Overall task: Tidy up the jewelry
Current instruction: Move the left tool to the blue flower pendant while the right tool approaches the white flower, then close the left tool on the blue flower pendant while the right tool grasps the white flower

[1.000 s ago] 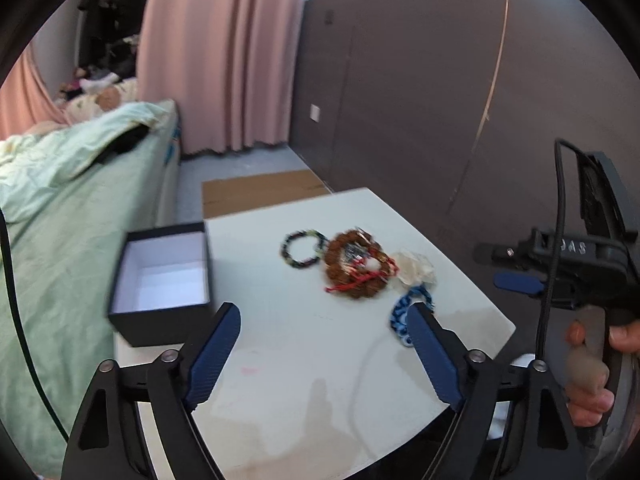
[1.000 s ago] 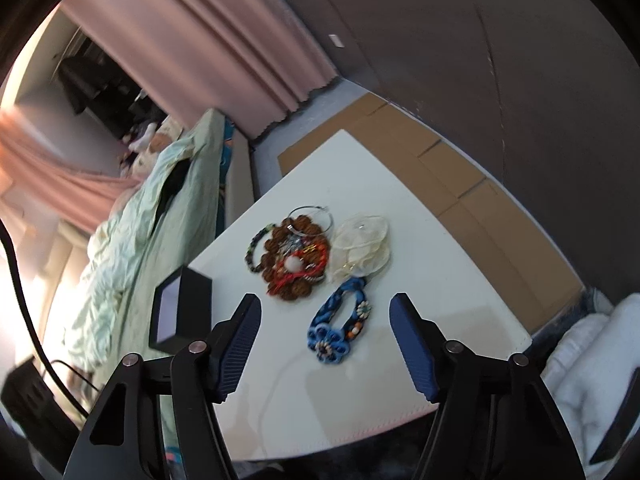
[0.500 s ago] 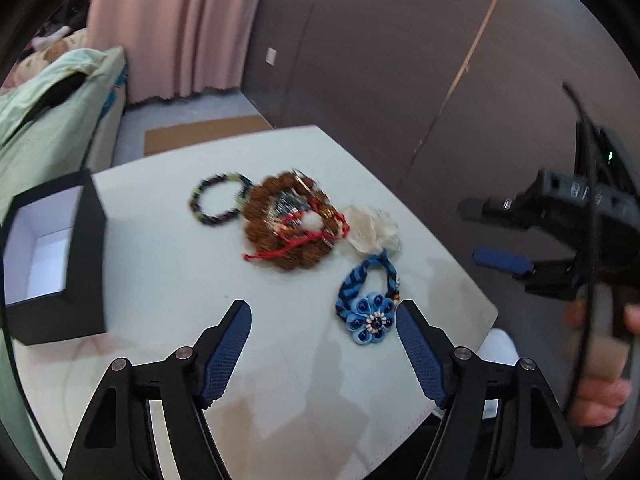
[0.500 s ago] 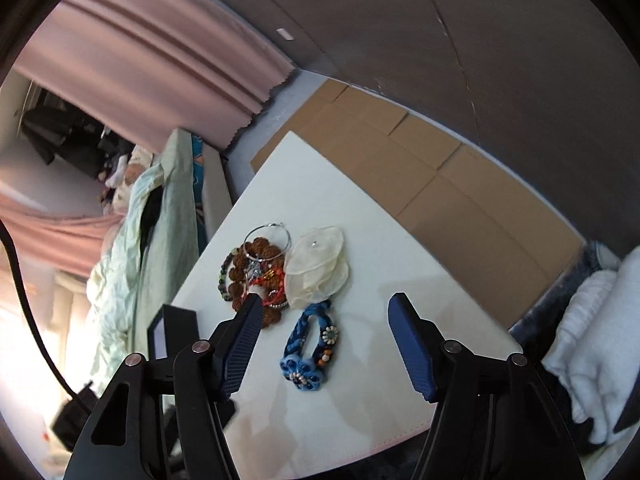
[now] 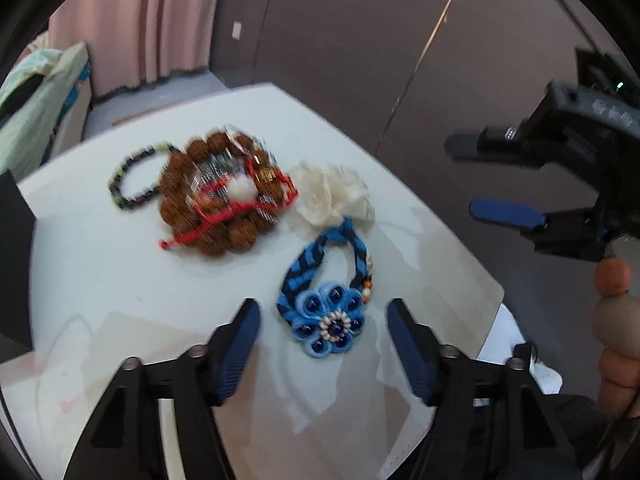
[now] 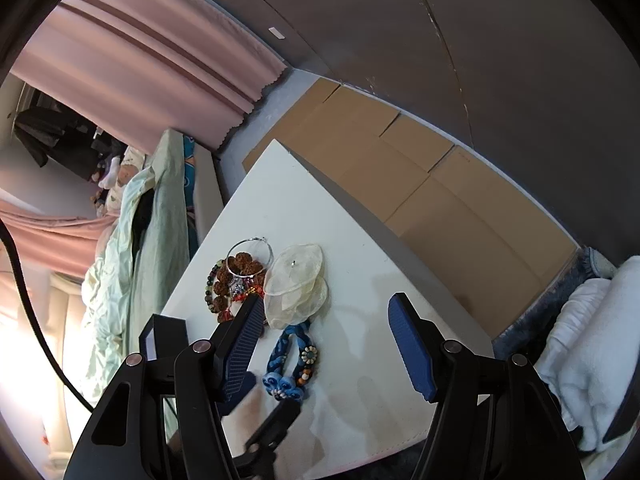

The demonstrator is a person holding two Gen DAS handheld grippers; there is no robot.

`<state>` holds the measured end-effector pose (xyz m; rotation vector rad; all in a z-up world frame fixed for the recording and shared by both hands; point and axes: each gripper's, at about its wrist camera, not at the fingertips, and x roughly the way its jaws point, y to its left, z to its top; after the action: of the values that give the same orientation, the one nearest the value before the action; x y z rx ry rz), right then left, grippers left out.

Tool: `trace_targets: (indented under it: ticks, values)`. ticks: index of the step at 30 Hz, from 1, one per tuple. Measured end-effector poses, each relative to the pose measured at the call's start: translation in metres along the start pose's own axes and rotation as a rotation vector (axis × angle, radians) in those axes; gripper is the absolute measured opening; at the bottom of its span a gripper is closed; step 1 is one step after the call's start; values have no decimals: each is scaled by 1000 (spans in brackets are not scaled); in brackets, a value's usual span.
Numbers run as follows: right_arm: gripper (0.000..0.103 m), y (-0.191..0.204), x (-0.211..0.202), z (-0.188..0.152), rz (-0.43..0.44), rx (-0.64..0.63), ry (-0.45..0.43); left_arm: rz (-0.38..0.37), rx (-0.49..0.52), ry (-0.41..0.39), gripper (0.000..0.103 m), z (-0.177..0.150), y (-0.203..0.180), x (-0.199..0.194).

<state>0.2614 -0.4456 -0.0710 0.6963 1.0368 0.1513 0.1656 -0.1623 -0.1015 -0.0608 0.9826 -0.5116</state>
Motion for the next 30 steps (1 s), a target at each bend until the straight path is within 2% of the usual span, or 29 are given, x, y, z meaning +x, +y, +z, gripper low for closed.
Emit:
trace_targets:
  ticks: [2,4,6,12,24,26,28,29,30]
  values:
    - [66,-2,1,-1,8,1,3,14,6,-22,53,-1,0,-1]
    - [66,-1,4,-1,18,-2,11,45,11,-30,33,-2,3,-2]
    - [66,-1,9,-2,28,-5,27,28,-18,-29,28,-1,12,-4]
    - [66,13,33,-3,51,-21,82,37,-69,-60,25,3,27,-19]
    - [66,35,71,1,-44,-51,96,29,-156,-157,25,19,57,-53]
    - [58,42,79,-1,-77,-75,102,34,-169,-165,25,21,61,-57]
    - [37,43,85,-3,-110,-79,101,37,-185,-179,25,21,67,-63]
    - [32,43,86,-4,-125,-79,99,37,-192,-186,25,23,71,-66]
    - [18,43,86,-5,-145,-83,89,37,-200,-196,25,22,74,-71]
